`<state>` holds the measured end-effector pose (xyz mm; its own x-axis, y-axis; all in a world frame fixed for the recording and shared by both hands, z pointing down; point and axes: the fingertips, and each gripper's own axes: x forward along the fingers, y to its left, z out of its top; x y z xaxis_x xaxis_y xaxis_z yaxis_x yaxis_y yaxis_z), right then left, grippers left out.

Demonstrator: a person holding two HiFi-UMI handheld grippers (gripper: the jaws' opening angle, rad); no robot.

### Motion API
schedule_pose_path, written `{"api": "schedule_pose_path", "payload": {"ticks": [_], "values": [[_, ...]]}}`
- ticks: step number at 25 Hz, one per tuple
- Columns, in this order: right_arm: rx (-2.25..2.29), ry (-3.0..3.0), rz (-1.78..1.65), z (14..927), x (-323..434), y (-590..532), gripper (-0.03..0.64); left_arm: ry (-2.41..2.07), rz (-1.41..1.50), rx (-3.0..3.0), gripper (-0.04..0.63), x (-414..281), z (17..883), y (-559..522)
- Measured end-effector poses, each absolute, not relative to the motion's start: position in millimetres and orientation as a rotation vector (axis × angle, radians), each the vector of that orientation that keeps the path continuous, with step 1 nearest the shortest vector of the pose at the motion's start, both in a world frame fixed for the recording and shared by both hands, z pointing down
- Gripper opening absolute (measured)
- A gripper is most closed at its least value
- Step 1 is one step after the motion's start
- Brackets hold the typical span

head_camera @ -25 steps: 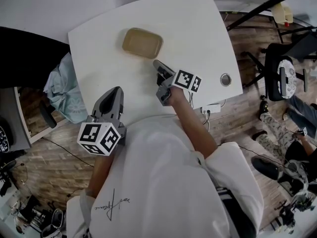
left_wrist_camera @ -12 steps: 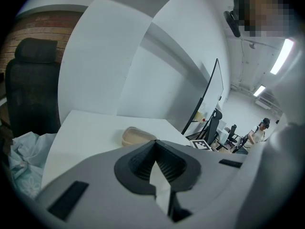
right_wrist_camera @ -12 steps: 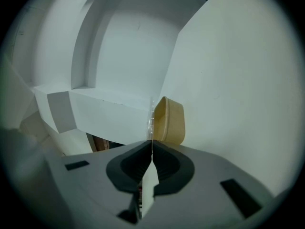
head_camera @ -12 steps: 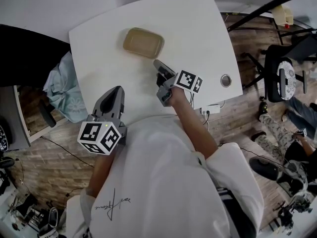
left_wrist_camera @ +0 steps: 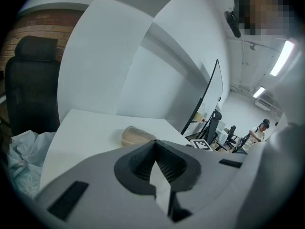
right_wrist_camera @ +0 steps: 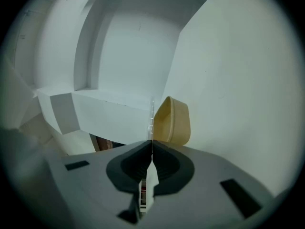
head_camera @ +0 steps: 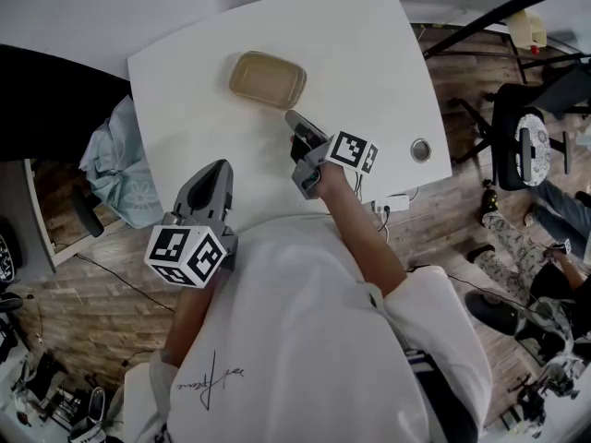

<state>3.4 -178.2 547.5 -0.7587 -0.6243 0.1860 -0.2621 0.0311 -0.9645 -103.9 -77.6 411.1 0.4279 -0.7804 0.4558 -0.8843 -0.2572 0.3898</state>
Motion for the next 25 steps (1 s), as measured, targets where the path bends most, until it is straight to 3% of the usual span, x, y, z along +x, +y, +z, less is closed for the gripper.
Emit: {"api": "schedule_pose_path", "payload": {"ticks": [25], "values": [[-0.768, 2.046, -1.742, 521.2, -4.3, -178.4, 0.012, -1.378, 0.210, 2.089, 0.005, -103.5, 413.6, -76.7]]}}
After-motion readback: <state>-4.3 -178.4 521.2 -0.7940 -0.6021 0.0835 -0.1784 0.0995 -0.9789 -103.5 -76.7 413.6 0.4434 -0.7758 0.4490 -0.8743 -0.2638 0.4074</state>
